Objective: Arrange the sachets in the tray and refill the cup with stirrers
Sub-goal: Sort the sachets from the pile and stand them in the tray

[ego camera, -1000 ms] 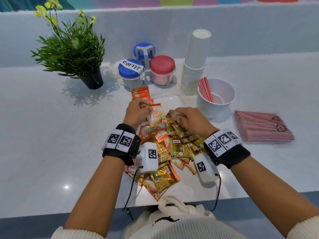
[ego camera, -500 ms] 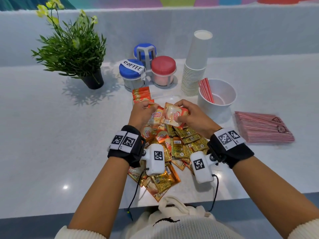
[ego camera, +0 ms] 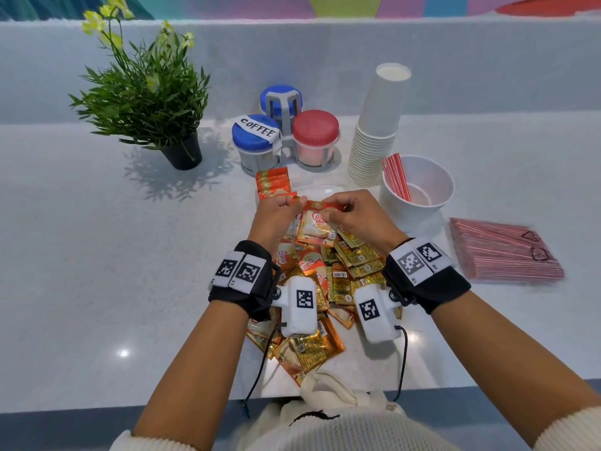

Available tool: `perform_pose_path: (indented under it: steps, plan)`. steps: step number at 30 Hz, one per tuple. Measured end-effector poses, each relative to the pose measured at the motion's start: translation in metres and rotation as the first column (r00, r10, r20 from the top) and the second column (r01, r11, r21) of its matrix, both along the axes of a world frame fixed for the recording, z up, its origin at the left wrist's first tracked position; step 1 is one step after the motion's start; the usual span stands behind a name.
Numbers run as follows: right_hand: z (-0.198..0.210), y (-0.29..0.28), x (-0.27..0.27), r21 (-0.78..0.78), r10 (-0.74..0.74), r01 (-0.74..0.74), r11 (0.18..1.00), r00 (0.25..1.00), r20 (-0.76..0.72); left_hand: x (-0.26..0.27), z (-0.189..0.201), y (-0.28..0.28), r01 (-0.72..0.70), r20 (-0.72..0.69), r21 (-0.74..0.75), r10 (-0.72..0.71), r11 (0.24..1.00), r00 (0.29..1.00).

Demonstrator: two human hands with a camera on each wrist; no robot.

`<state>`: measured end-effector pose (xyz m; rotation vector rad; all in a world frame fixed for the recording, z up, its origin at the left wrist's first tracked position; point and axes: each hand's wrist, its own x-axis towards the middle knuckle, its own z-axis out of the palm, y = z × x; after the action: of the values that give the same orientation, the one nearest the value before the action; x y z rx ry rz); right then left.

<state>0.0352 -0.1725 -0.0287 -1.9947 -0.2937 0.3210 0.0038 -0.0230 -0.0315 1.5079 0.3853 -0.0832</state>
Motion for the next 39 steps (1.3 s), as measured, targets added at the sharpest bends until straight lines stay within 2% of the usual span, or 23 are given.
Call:
perform_pose_path:
  steps: [6,8,13,18,23,26,28,30,34,39]
  plan:
    - [-0.001,0.008,0.005,0.072,-0.125,0.124,0.990,0.992,0.010,-0.003,0.005,0.001,0.098,0.061,-0.100,-0.092,0.990,0.994]
    - [-0.002,0.012,0.006,0.102,-0.144,0.143,0.985,0.990,0.002,-0.001,0.005,0.000,0.110,0.093,-0.067,-0.104,0.992,0.990]
    - [-0.007,0.019,0.007,0.158,-0.134,0.144,0.977,0.988,-0.074,0.003,0.006,0.003,0.038,0.128,0.013,-0.039,0.999,0.991]
    - [-0.009,0.021,0.005,0.109,-0.031,0.042,0.993,0.994,-0.107,0.009,0.003,0.005,-0.012,0.104,0.034,0.009,0.999,0.995]
    - [0.002,0.027,0.015,0.080,-0.032,0.032,0.996,0.999,0.003,0.018,0.006,0.009,0.010,0.073,0.126,-0.019,0.992,0.997]
    - [0.009,0.031,0.026,0.037,-0.046,0.044,0.998,0.997,0.056,0.024,0.008,0.022,-0.092,0.071,0.207,0.079,0.974,0.994]
    - [0.008,0.034,0.034,-0.022,-0.061,0.063,0.998,0.994,0.088,0.027,0.006,0.034,-0.183,0.072,0.279,0.170,0.943,0.983]
    - [0.005,0.038,0.041,-0.104,-0.043,0.055,0.993,0.993,0.111,0.029,0.002,0.045,-0.214,0.040,0.361,0.215,0.908,0.976]
    - [-0.002,0.047,0.043,-0.299,0.095,-0.073,0.951,0.994,0.061,0.030,-0.007,0.055,-0.076,-0.140,0.468,0.159,0.881,0.977]
    - [-0.014,0.057,0.041,-0.366,0.151,-0.147,0.919,0.988,-0.019,0.034,-0.017,0.054,0.123,-0.285,0.518,0.035,0.847,0.958]
